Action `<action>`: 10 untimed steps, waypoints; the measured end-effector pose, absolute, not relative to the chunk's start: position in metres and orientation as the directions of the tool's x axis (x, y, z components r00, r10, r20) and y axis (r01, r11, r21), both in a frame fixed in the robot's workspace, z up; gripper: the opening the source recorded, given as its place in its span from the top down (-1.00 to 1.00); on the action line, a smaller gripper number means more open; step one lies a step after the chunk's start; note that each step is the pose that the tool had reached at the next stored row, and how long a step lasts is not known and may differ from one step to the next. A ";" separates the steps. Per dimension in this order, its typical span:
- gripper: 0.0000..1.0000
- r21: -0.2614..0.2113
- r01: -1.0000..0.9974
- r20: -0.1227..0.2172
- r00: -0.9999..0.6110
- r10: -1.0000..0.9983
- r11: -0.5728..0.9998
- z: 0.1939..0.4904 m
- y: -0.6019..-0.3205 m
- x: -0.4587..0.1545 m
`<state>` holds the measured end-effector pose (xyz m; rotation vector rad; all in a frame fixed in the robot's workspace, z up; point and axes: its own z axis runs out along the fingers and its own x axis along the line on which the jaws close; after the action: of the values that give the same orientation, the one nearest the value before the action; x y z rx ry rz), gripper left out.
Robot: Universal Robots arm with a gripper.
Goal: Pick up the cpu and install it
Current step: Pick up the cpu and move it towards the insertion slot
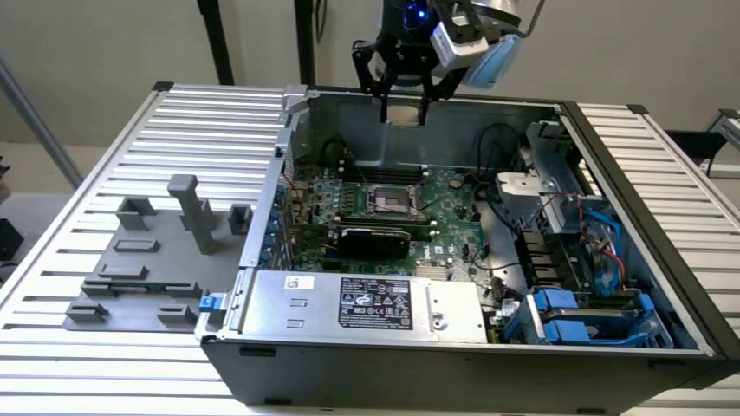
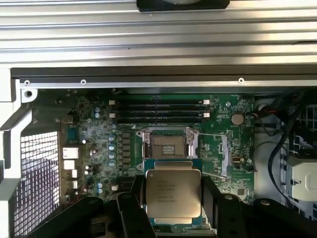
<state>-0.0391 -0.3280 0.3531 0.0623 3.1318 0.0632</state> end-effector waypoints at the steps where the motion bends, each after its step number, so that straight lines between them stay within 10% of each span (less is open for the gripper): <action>1: -0.10 0.040 0.040 -0.008 -0.999 0.040 0.998 0.351 -0.328 -0.039; 10: -0.10 0.041 0.040 -0.008 -0.999 0.040 0.998 0.336 -0.324 -0.033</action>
<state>-0.0335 -0.3238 0.3357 0.0624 3.1318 0.0632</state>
